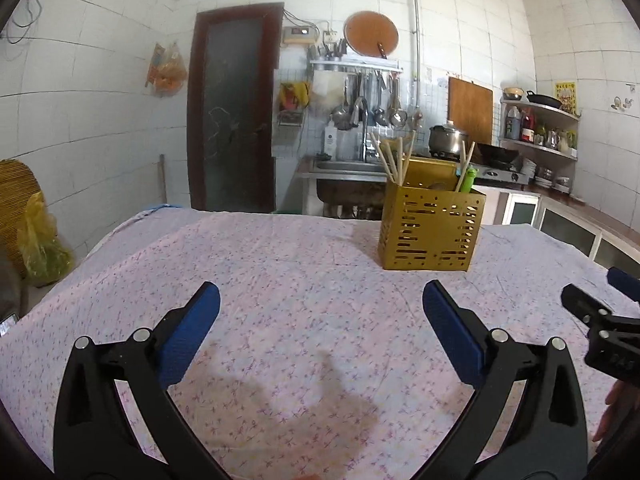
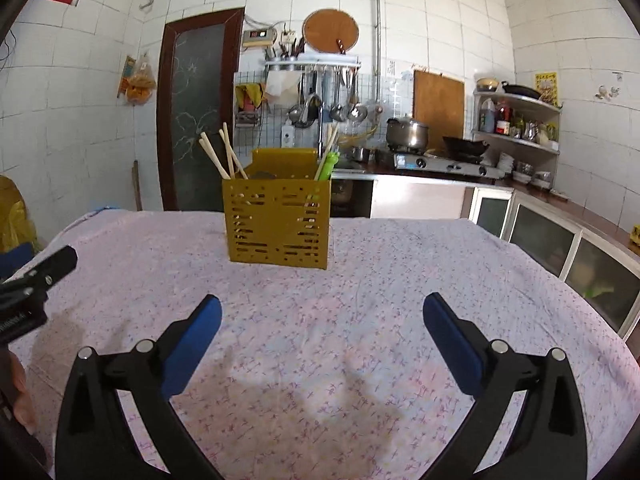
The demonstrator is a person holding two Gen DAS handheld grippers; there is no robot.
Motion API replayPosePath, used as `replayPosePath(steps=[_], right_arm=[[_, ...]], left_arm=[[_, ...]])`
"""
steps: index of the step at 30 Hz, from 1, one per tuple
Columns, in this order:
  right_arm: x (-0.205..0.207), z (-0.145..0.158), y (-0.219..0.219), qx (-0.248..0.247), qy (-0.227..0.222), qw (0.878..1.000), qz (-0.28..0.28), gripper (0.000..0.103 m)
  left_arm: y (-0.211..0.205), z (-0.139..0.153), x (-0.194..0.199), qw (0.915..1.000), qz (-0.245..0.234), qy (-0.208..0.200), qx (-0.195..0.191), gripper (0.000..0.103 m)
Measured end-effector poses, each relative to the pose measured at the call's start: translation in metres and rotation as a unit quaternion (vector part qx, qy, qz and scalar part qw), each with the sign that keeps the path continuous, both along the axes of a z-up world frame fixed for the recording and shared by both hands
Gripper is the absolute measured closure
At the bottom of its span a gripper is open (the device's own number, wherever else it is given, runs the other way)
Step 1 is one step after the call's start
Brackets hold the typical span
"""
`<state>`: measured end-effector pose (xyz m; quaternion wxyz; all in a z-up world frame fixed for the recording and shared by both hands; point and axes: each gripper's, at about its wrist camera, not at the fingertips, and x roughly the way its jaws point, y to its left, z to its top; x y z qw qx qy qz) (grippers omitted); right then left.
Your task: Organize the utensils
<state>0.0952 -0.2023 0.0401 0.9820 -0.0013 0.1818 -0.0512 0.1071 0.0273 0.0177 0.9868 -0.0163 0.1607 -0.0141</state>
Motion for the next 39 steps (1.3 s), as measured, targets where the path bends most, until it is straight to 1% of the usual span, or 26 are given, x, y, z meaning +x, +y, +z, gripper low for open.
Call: replayPosePath(steps=[2, 4, 6, 12, 20, 24, 31, 39], right_arm=[[-0.003, -0.003, 0.002, -0.001, -0.01, 1.0, 0.001, 0.005], [-0.006, -0.008, 0.004, 0.003, -0.016, 1.0, 0.001, 0.005], [-0.006, -0.012, 0.006, 0.0, -0.015, 1.0, 0.003, 0.005], [-0.009, -0.013, 0.003, 0.008, -0.024, 1.0, -0.003, 0.005], [-0.012, -0.012, 0.004, 0.007, -0.034, 0.999, -0.005, 0.005], [-0.013, -0.013, 0.004, 0.006, -0.036, 0.999, -0.008, 0.005], [-0.014, -0.013, 0.004, 0.002, -0.037, 0.999, -0.01, 0.005], [-0.014, -0.013, 0.005, 0.0, -0.034, 0.999, -0.01, 0.005]], left_arm=[[0.0, -0.005, 0.0, 1.0, 0.002, -0.008, 0.005, 0.005], [0.002, -0.01, 0.001, 0.9999, 0.003, -0.007, 0.007, 0.005], [0.005, -0.013, 0.001, 1.0, 0.003, -0.005, 0.002, 0.005], [0.004, -0.012, 0.006, 1.0, 0.004, 0.001, 0.0, 0.005], [0.001, -0.009, 0.0, 0.9999, 0.004, -0.016, 0.004, 0.005], [0.0, -0.008, -0.004, 0.9996, 0.004, -0.026, 0.005, 0.005], [-0.002, -0.007, -0.007, 0.9995, 0.003, -0.031, 0.01, 0.005], [-0.001, -0.006, -0.005, 0.9996, 0.0, -0.027, 0.006, 0.005]])
